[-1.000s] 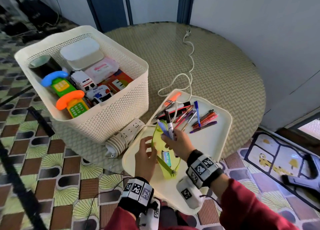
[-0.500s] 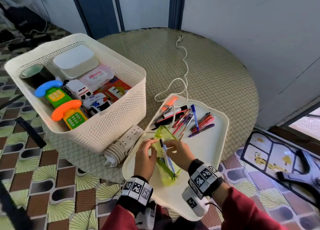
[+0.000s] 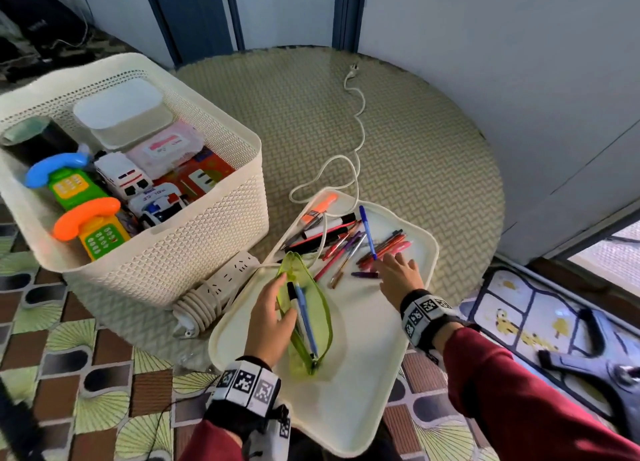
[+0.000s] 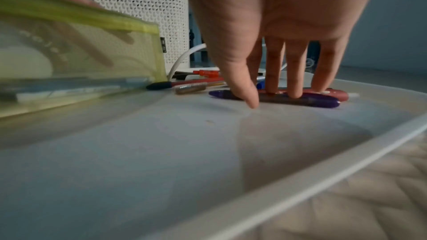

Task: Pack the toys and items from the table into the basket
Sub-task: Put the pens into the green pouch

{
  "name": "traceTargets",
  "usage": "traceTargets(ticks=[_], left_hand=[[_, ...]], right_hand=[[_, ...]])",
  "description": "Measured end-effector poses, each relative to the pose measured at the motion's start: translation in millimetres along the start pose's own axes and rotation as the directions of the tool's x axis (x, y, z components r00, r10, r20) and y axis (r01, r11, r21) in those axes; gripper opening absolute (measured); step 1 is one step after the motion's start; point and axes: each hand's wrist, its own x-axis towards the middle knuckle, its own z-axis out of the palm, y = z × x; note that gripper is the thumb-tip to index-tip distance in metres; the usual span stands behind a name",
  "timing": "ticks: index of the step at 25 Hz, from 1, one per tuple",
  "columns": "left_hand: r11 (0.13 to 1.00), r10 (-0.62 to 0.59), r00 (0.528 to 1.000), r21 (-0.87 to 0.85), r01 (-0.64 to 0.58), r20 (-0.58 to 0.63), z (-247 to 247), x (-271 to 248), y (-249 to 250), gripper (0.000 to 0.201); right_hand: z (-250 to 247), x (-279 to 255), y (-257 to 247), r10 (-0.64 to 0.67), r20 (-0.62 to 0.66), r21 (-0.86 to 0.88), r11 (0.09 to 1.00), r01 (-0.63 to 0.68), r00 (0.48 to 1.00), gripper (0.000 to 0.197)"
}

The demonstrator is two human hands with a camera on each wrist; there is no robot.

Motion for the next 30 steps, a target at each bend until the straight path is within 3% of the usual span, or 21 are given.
traceTargets(ticks=[2,4,7,9,12,15,18,21,25,28,30], left_hand=[[1.000,-0.012,0.997,-0.018,0.010,-0.071,7,-1,2,0.057],[0.999,-0.027,0.989,-0.042,0.021,-0.144,17,-3,3,0.056],[0.995,-0.074,0.968,-0.078,0.057,-0.240,33,-5,4,0.056],[0.992,-0.097,0.951,-0.101,0.070,-0.294,41,-7,7,0.054],[0.992,-0.096,0.925,-0.116,0.057,-0.367,51,-12,14,0.055],[0.989,-0.123,0.891,-0.132,0.072,-0.436,59,-18,20,0.057],[0.989,-0.123,0.855,-0.131,0.065,-0.504,61,-25,23,0.061],[0.986,-0.142,0.816,-0.150,0.069,-0.560,64,-26,22,0.056],[0.980,-0.175,0.792,-0.178,0.086,-0.585,73,-24,24,0.049],[0.979,-0.188,0.792,-0.177,0.103,-0.581,79,-24,28,0.047],[0.977,-0.199,0.791,-0.181,0.114,-0.579,84,-26,30,0.046]], right_hand=[[1,4,2,-0.067,0.020,-0.005,0.998,0.067,0.998,0.036],[-3,8,4,-0.134,-0.066,0.285,0.947,0.148,0.989,0.032],[-18,33,13,0.058,-0.182,0.570,0.820,0.058,0.982,0.025],[-29,59,18,0.143,-0.106,0.650,0.759,-0.041,0.984,0.028],[-30,100,21,0.155,0.012,0.726,0.678,-0.115,0.988,0.038],[-13,123,20,0.131,0.050,0.693,0.709,-0.128,0.990,0.040],[-20,121,26,0.057,-0.043,0.723,0.691,-0.008,0.997,0.039],[-35,113,47,-0.058,-0.021,0.673,0.738,0.057,0.998,0.034],[-40,90,73,-0.359,0.113,0.415,0.864,0.284,0.927,0.032],[-27,86,79,-0.391,0.185,0.246,0.907,0.343,0.902,0.038],[-14,83,82,-0.362,0.204,0.238,0.919,0.313,0.910,0.043]])
